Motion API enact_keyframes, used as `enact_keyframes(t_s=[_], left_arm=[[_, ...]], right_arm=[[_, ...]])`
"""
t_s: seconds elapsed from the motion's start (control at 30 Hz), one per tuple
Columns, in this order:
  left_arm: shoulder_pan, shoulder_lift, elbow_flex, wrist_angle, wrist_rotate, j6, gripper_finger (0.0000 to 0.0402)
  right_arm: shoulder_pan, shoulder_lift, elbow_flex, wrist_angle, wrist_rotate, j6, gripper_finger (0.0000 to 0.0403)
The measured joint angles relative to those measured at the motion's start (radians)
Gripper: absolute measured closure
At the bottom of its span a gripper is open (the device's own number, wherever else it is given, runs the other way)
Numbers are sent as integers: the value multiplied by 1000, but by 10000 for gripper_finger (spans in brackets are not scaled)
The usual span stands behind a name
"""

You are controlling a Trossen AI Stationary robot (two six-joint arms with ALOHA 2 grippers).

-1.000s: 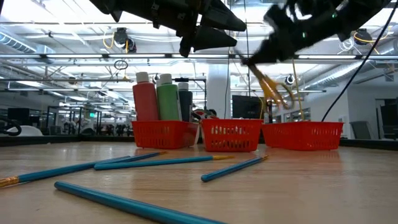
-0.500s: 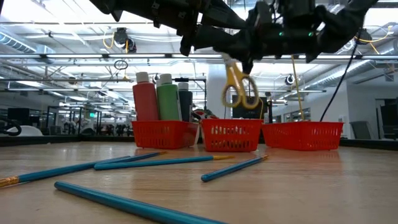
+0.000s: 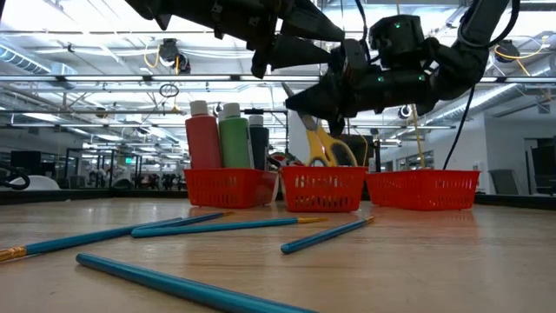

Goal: Pick & Place Paint Supplies
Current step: Adjust the scissors in the middle red bin, then adjust the right red bin on the table

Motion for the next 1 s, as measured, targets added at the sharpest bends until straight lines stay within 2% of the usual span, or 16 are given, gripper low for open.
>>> enact_keyframes(t_s=[0.4, 0.6, 0.8, 0.93, 1.0], left_arm=[[0, 0, 0, -1, 0, 0, 183], [-2, 0, 0, -7, 0, -1, 183], [-2, 0, 0, -9, 0, -3, 183], [-2, 0, 0, -13, 0, -5, 183], [-2, 0, 0, -14, 0, -5, 183]], right_arm=[[2, -4, 1, 13, 13, -85, 359], [2, -4, 1, 12, 117, -199, 317], [2, -42, 0, -10, 272, -347, 268], [2, -130, 0, -117, 323, -387, 245], [0, -202, 0, -231, 325, -382, 238]])
